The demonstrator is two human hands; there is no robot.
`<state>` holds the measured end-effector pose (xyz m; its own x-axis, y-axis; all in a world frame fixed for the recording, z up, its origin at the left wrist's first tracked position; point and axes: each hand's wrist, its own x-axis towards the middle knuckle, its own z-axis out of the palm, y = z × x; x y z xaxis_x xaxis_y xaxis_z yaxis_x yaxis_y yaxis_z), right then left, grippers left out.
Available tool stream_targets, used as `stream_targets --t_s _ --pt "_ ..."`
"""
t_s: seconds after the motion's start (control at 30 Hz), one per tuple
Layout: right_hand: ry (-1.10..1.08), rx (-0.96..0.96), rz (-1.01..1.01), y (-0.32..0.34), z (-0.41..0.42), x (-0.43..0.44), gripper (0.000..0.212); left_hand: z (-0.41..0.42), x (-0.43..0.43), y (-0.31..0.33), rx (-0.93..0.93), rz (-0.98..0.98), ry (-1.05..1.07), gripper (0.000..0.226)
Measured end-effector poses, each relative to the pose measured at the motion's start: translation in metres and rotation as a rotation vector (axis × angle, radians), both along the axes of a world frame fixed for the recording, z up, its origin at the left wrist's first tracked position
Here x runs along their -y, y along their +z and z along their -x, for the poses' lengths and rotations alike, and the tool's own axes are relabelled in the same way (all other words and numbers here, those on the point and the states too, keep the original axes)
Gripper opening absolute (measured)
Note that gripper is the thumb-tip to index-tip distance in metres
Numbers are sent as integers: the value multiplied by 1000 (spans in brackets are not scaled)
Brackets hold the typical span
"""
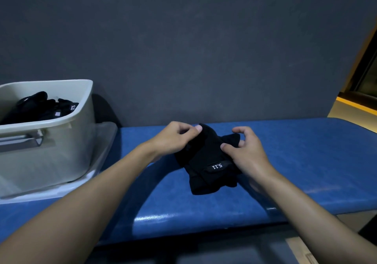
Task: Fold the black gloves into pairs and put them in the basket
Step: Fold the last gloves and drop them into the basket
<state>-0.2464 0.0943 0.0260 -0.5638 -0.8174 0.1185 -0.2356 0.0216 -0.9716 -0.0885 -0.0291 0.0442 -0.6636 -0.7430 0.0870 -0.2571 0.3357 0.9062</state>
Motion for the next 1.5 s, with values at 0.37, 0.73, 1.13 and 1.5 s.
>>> stream_targets --t_s 0.37,0.73,1.13,1.5 --pt "12 -25 -38 4 -3 0 42 3 10 11 -176 121 155 17" --pt "7 -363 -206 4 1 -4 51 18 25 -15 -85 188 248 18" --pt "-23 -500 -207 5 19 -9 21 -12 -33 -9 232 660 12 42" --pt "90 -473 114 1 9 -6 22 -27 -59 -17 395 769 -138 43"
